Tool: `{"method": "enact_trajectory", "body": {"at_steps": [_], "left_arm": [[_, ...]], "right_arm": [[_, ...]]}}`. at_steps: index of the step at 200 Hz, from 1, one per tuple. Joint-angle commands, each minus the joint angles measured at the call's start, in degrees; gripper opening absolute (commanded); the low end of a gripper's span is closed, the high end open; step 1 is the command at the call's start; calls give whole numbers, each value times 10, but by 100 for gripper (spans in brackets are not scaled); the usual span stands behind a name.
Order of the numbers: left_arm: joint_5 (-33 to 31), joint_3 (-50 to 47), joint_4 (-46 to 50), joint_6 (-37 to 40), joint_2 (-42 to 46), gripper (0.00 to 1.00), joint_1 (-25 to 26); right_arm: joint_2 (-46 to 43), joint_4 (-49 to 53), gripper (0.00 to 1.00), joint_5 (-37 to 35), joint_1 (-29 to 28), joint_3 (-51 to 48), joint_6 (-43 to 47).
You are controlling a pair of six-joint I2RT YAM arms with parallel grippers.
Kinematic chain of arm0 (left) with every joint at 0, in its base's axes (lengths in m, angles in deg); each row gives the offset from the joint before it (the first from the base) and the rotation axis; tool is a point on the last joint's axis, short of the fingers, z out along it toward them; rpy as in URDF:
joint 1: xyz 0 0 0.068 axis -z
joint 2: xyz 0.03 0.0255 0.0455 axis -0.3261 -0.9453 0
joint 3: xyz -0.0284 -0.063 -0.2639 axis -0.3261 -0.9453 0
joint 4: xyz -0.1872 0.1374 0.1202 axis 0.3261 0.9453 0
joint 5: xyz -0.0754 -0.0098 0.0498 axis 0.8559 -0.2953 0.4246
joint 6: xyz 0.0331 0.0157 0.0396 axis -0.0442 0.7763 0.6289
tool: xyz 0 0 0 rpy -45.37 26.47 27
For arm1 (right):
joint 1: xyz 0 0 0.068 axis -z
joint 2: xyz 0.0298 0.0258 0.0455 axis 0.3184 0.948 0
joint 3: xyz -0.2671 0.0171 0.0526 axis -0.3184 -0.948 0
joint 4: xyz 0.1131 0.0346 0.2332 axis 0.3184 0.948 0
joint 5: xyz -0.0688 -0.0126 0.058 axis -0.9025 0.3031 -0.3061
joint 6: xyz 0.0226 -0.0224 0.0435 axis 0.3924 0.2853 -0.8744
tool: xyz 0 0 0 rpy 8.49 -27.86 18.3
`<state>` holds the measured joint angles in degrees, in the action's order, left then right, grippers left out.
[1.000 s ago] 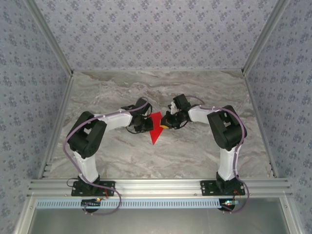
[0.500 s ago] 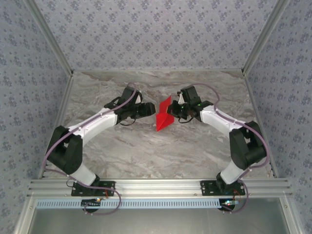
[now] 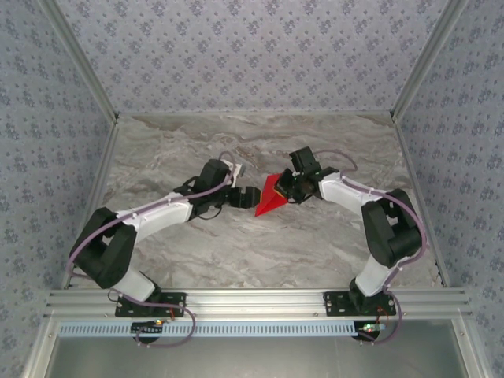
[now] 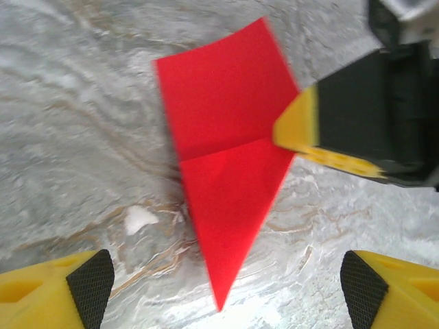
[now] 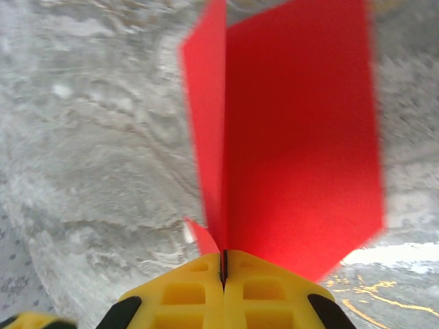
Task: Fold a paper plane with a square sheet of paper (pick it up from the middle)
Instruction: Fourth fold the wing at the center of the table.
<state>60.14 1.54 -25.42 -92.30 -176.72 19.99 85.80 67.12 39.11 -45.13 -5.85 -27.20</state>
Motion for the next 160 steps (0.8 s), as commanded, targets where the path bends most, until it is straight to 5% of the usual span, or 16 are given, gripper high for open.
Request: {"method": "enact_trajectory", "body": {"at_steps": [1,54,160], "left_arm": [[-18,-5,-77,98,-24,88,21],[-56,-52,-197,204,-60,79,51],[0,11,-142,274,-139,51,51]], "right_arm": [[8,0,0,-5,-2,-2,-73],[16,69,0,-11,1,22,-121],[51,120,0,28,0,67,-138]]}}
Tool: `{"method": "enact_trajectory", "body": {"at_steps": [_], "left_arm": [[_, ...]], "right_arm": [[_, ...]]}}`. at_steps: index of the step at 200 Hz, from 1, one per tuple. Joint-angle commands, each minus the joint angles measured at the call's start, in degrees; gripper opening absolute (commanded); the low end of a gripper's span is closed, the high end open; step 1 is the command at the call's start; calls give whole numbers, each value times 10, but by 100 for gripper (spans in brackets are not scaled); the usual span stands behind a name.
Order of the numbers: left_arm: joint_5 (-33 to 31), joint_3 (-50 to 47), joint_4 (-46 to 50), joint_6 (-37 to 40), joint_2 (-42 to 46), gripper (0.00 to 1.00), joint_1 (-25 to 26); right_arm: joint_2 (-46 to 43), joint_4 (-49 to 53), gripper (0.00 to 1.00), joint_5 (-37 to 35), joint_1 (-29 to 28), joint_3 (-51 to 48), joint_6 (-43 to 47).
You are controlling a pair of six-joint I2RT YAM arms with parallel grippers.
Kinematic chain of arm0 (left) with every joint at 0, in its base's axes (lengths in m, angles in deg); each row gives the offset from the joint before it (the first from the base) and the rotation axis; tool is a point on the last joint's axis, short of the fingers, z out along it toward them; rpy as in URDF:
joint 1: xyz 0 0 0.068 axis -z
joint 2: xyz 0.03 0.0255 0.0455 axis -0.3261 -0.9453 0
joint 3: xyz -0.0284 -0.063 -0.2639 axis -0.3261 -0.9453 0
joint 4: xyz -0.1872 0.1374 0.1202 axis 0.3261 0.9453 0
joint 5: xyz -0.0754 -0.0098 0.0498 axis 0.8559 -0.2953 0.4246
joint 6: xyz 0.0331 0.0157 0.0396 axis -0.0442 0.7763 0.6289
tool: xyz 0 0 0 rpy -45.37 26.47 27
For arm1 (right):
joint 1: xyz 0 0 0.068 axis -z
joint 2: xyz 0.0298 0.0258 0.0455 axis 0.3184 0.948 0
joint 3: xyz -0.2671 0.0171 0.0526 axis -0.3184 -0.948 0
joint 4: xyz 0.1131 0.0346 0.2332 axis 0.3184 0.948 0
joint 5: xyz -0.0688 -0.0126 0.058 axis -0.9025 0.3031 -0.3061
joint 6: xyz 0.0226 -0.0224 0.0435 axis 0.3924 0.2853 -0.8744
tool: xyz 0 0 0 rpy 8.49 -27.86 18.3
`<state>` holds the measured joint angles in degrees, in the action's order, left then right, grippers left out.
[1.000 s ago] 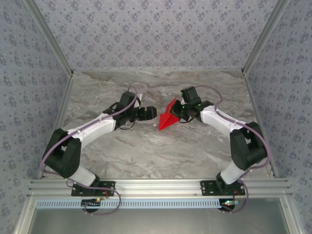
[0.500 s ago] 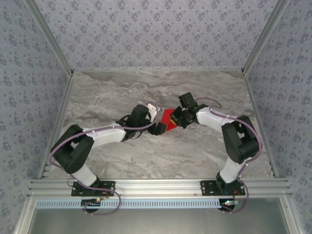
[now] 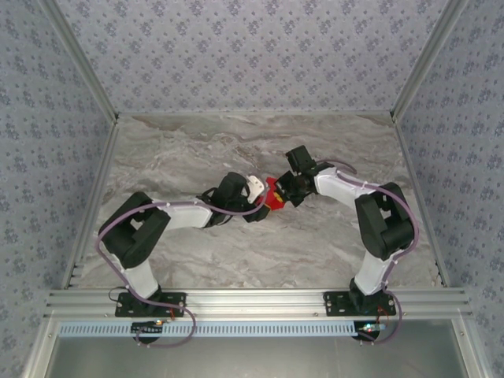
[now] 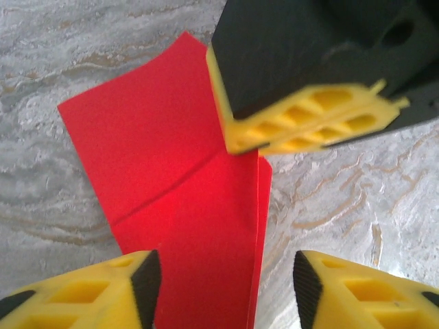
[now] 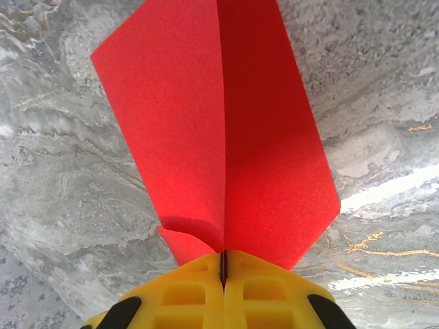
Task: Fold a paper plane with a square sheet of paper (pick it up from the middle)
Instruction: Fourth fold the wing at the center of the table.
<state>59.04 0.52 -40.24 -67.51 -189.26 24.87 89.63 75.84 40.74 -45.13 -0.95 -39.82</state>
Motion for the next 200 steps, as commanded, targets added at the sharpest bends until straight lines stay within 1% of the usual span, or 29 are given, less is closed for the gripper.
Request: {"method": "enact_trajectory", "body": {"at_steps": [1,25,65,92,142,182,200], "left_arm": [[11,22,7,25,-14,51,2],[9,25,10,30,-21,46,2],[26,20,10,39,-27,47,2],[17,13,10,48,-28,47,2],[-22,3,11,65,-29,37,2],[-26,2,9,67,-30,33,2],[-28,1,8,70,-31,29,2]], "right_arm": [[13,33,0,12,0,18,-13],[16,35,0,21,1,20,-13],[20,38,0,30,4,22,-13],[21,38,0,35,6,23,-13],[15,49,0,36,9,27,-10],[17,52,0,41,9,30,-9],[19,52,1,42,9,31,-9]]}}
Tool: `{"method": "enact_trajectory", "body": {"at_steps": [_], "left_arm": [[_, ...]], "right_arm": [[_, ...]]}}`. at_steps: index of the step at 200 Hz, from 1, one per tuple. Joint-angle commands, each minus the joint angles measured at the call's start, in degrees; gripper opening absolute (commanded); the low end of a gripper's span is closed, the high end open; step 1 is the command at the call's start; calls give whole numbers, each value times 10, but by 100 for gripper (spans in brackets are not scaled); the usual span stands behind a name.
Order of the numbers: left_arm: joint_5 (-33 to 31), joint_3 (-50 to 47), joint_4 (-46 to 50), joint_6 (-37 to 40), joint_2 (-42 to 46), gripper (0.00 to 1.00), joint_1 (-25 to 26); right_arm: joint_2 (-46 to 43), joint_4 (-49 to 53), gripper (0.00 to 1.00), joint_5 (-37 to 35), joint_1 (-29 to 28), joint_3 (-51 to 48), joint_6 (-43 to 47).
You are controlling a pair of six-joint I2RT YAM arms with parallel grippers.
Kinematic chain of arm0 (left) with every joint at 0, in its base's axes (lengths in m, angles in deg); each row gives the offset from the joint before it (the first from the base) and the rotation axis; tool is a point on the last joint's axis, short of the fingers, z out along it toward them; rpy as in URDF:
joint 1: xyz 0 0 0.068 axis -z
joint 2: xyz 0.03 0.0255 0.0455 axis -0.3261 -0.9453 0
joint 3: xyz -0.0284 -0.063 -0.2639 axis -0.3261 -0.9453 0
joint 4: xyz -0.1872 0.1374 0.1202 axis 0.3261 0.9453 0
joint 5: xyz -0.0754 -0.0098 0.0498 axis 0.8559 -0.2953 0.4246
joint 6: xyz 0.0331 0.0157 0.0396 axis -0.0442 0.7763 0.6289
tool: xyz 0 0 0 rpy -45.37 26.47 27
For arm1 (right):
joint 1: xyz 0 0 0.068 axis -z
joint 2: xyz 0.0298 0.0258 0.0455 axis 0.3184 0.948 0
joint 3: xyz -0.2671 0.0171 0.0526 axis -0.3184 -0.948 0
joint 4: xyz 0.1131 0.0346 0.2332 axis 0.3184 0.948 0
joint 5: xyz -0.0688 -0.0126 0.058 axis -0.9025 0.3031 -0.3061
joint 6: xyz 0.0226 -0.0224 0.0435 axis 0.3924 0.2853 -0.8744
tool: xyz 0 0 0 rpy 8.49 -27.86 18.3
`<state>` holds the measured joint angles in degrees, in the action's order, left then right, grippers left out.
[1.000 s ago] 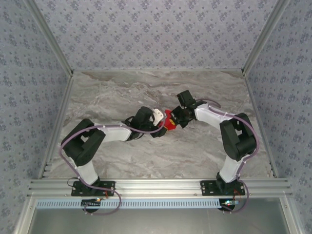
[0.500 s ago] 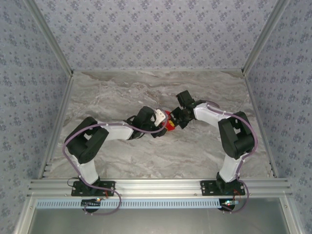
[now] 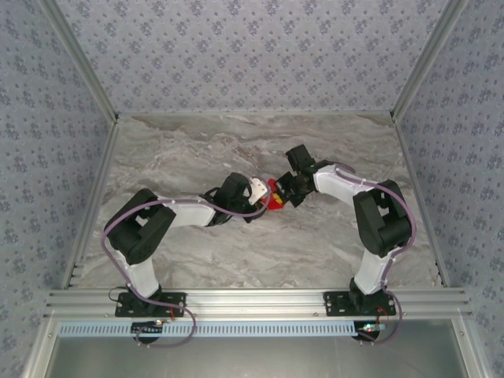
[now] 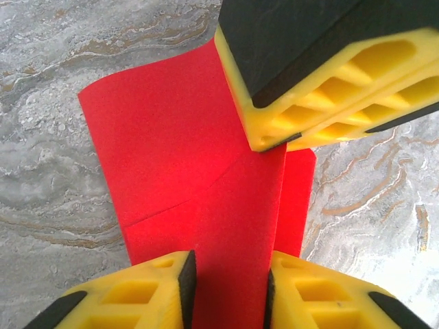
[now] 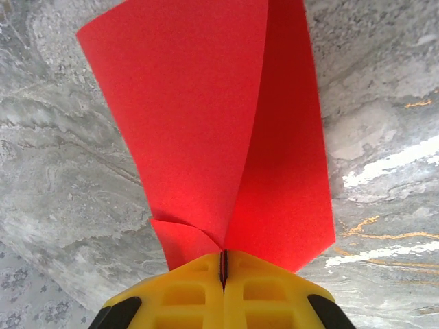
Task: Fold a paper plane with a square sheet of paper (pick it up from the middle)
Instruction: Fourth fold the wing at the center of the table.
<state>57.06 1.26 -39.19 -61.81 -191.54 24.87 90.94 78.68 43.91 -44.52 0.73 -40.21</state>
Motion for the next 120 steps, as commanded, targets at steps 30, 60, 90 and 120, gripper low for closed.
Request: {"method": "enact_trajectory", "body": {"at_steps": [30,60,90,120], "left_arm": [[-6,-8,-1,12,-7,23,2],[12,-5,1,-8,-8,21,2],[24,-9,1,-48,-12,20,2],[37,-8,8,-94,-15,20,1]], "right_arm": [[6,28,23,8,4,18,5],[1,38,46,1,13,18,30],[-8,34,53,7,22,14,62],[-16,-1,57,32,32,-7,105]]}}
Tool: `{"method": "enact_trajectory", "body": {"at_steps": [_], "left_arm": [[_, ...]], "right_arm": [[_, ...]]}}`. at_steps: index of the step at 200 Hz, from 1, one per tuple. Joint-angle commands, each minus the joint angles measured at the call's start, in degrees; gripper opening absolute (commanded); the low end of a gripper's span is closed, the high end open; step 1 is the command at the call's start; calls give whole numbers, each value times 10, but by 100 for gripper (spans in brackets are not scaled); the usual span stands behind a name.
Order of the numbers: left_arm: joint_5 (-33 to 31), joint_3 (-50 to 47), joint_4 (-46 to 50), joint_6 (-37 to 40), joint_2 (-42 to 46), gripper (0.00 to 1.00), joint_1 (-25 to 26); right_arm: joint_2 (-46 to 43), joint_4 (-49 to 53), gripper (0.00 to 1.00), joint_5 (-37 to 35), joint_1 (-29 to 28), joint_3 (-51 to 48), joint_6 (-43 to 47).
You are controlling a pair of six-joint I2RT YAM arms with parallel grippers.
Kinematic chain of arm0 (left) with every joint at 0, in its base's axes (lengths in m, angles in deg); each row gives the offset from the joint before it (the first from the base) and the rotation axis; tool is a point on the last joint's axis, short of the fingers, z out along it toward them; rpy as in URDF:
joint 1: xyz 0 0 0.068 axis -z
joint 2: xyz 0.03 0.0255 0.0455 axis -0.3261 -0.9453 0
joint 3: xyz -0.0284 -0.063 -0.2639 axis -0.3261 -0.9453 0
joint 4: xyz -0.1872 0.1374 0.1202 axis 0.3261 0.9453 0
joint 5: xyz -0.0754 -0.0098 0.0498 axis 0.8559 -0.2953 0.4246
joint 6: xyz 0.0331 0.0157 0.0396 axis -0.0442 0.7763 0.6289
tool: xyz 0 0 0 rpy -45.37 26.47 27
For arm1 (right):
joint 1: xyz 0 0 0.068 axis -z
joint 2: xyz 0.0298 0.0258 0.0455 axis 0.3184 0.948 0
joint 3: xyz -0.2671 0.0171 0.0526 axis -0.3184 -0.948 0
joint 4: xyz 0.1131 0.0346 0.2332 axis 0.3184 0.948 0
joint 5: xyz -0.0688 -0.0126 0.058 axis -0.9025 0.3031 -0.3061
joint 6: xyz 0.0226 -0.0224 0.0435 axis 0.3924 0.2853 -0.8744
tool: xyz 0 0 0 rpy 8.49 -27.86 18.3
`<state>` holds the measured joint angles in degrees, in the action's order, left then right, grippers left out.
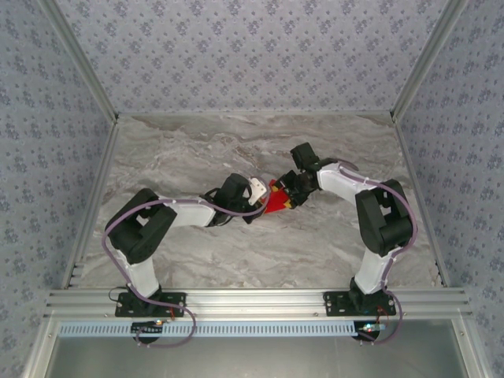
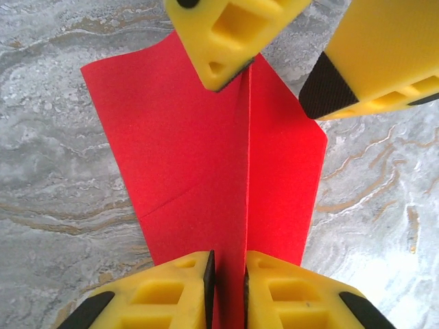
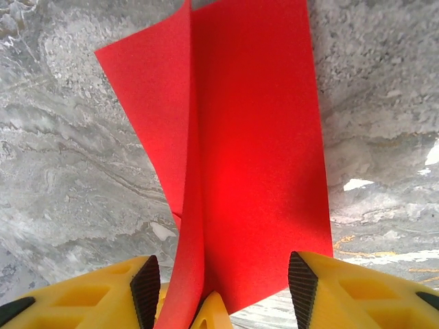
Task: Fold a paper plane with a square sheet of paper (pick it up from the middle)
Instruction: Fourth fold the wing at the center of the table.
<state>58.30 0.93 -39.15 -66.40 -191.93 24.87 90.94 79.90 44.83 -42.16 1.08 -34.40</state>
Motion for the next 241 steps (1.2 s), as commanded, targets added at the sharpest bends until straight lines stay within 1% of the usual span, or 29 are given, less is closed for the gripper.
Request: {"method": "enact_trajectory", "body": {"at_steps": [1,31,52,64,77,103,142,183,216,241], "left_arm": [[26,-4,7,-50,-12,20,2],[45,15,39,-99,-22,18,1],[65,22,48,-128,-28,17,2],[70,24,54,-141,-28,16,2],[77,27,59,-152,-29,15,2],[90,35,67,-181,-31,14,1],[114,36,59,-262,-30,13,-7],[121,3,-9,-346,-33,13,-12],[124,-17,-48,-379,-32,13,-17],[123,-24,-53,-383,-32,13,-17]], "right_arm": [[-17,-15,57,24,8,-12,48],[-38,-94,58,53,19,-53,100],[-61,-135,60,65,29,-81,130],[-77,-158,63,66,34,-100,148],[-94,-168,66,65,39,-113,168],[-111,-183,66,77,47,-143,198],[-107,-219,61,89,46,-180,208],[-78,-251,49,105,38,-187,216],[-57,-251,42,113,32,-179,222],[-48,-237,40,108,28,-169,231]]}}
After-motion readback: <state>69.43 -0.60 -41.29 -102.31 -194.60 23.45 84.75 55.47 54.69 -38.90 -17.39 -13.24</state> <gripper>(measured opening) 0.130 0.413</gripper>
